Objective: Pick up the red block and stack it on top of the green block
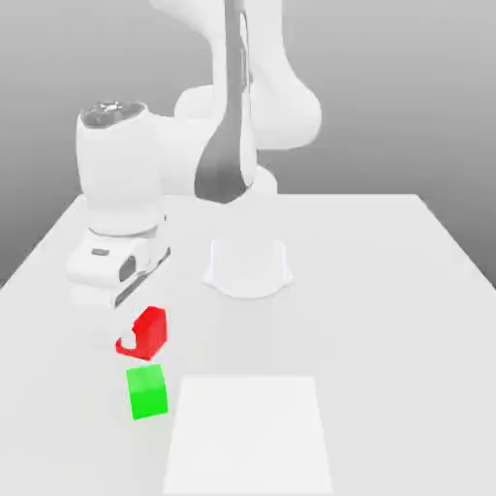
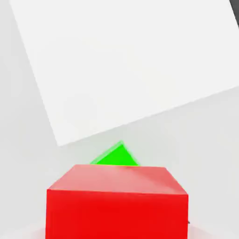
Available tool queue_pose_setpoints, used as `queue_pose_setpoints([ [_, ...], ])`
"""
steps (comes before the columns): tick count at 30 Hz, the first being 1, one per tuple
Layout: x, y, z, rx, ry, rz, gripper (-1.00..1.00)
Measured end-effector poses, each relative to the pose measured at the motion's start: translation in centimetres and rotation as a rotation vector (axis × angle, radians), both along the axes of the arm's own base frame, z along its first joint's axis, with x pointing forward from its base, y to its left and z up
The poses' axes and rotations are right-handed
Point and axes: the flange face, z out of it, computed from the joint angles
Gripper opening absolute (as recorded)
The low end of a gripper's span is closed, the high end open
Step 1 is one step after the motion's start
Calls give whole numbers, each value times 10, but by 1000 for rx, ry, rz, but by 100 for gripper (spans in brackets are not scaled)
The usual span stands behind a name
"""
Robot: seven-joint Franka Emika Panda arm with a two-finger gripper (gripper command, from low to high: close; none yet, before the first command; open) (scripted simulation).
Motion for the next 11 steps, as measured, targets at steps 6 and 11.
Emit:
queue_pose_setpoints([
  [6, -1, 0, -31, -3, 1, 0, -100],
  [11, -5, -1, -46, -8, 6, -5, 100],
])
